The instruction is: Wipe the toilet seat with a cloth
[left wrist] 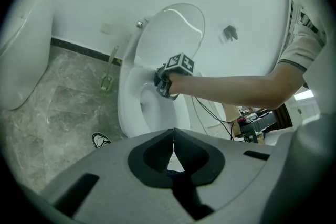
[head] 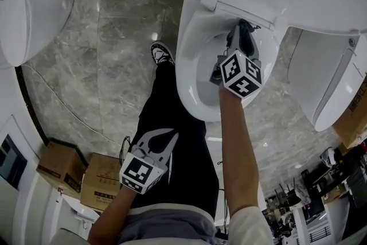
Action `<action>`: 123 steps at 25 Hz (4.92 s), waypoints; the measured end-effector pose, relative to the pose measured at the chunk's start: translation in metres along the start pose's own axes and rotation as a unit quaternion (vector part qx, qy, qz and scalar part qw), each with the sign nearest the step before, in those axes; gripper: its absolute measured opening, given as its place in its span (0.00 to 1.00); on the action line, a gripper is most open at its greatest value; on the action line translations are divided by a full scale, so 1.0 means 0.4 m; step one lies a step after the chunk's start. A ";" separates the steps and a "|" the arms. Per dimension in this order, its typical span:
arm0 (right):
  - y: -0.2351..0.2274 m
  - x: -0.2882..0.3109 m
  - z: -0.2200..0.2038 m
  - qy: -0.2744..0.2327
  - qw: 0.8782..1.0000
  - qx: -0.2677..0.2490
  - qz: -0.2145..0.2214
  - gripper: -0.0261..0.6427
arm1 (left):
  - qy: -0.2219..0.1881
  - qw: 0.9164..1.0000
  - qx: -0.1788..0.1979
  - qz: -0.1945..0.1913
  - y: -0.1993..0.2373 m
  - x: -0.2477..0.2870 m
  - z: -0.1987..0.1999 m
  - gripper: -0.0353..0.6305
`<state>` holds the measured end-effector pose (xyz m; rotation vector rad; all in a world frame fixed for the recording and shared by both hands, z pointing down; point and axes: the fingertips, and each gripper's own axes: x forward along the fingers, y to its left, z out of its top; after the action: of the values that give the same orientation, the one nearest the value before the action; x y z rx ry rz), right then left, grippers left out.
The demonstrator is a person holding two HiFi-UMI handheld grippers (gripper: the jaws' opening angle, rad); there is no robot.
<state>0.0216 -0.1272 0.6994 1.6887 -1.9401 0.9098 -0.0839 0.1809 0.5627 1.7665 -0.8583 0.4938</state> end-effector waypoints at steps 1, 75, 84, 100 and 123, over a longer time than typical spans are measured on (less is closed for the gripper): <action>0.013 0.003 -0.002 -0.001 1.000 -0.002 0.005 0.15 | -0.002 1.000 0.001 0.000 0.002 0.004 0.006 0.07; 0.284 -0.379 -0.453 0.135 0.870 -0.319 0.352 0.15 | -0.001 0.996 -0.056 0.074 0.051 0.017 -0.024 0.07; 0.234 -0.453 -0.506 0.148 0.894 -0.260 0.333 0.15 | 0.022 0.997 -0.006 0.068 0.016 0.042 -0.020 0.07; 0.124 -0.599 -0.609 0.228 0.891 -0.226 0.321 0.15 | 0.081 0.985 0.154 0.019 -0.112 0.128 -0.062 0.07; -0.093 -0.640 -0.608 0.273 0.864 -0.319 0.279 0.15 | 0.069 0.995 0.077 0.005 -0.121 0.164 -0.061 0.07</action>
<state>0.0777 0.2235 0.7037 0.4275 -2.0049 0.6930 -0.0029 0.1917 0.5855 1.8450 -0.7491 0.6961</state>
